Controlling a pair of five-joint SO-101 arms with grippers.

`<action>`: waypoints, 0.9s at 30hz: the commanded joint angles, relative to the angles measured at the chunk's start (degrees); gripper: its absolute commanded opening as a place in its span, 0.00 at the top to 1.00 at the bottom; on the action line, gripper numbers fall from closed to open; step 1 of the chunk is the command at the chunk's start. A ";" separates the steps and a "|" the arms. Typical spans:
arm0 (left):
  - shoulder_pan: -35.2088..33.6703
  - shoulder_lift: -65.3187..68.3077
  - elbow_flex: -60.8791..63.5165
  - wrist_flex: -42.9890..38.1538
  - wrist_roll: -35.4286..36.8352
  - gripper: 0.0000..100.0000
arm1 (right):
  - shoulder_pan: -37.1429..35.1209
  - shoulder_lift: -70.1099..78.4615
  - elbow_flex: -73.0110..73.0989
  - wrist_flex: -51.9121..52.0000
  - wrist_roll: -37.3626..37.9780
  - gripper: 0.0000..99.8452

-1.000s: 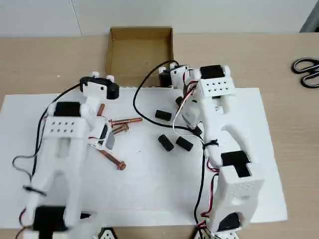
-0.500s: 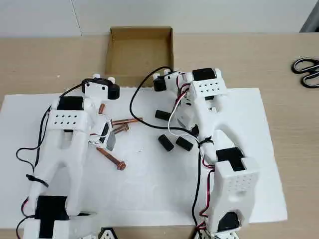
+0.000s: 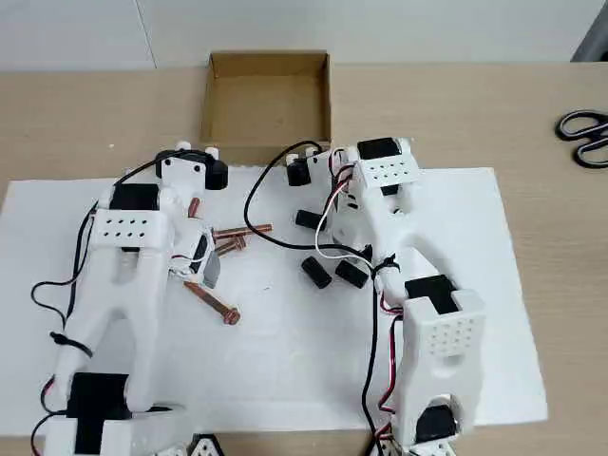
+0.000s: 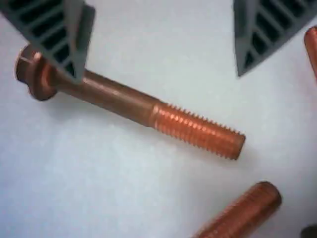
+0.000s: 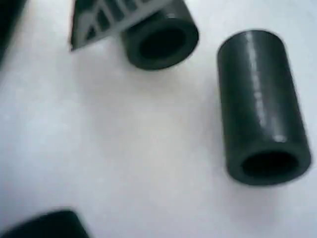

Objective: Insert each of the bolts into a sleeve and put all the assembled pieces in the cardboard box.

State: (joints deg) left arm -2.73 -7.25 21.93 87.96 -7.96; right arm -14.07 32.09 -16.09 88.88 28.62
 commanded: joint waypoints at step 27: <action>0.09 9.93 -25.36 12.66 -3.52 0.86 | 9.54 -18.68 -1.93 8.84 -4.22 0.99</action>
State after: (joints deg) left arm -2.64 -0.31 2.51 98.51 -10.33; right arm -7.38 17.76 -17.05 96.62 26.24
